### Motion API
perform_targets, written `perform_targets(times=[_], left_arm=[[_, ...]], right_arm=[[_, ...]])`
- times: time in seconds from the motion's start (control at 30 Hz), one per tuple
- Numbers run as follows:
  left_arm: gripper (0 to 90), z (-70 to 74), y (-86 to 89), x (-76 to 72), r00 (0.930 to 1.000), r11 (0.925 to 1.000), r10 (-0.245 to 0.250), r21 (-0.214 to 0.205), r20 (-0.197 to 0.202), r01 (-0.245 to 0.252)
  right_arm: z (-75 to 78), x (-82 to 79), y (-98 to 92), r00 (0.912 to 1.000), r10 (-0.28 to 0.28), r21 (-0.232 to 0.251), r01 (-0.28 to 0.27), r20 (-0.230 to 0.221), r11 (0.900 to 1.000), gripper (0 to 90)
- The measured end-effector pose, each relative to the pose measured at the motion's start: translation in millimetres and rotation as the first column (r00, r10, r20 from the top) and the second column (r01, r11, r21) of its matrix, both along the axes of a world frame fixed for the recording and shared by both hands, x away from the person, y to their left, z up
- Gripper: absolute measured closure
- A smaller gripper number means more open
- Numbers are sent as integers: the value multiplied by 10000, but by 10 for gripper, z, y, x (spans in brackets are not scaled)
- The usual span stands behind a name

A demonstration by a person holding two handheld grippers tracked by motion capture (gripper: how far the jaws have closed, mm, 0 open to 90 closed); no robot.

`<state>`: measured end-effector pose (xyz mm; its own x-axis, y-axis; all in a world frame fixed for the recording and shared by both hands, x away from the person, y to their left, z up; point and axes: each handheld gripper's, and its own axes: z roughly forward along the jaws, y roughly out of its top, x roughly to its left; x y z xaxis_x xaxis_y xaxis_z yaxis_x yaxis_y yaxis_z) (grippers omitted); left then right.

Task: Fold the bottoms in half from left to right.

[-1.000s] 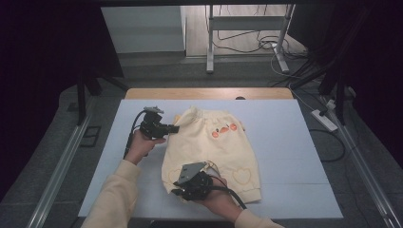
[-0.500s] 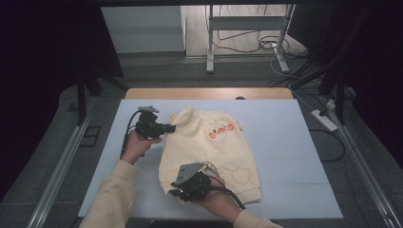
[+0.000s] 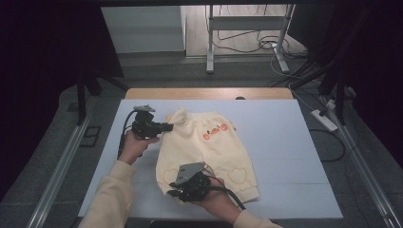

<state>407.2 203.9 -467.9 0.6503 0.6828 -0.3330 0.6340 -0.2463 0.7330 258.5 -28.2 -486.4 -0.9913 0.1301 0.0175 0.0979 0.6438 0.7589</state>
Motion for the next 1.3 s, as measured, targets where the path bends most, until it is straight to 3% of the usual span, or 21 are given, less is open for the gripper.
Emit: perform_targets(times=[0.37,0.6,1.3], left_arm=[[849,90,132,-24,9998,9994,139,-312,144,-135],[847,63,39,-1,9999,9998,59,-202,121,-57],[846,30,-128,53,9999,9993,55,-373,129,-50]], right_arm=[[70,-27,172,9995,195,186,-199,233,9996,743],[81,2,48,9999,-26,239,23,130,9997,745],[117,18,-267,9982,-588,338,586,62,9977,745]])
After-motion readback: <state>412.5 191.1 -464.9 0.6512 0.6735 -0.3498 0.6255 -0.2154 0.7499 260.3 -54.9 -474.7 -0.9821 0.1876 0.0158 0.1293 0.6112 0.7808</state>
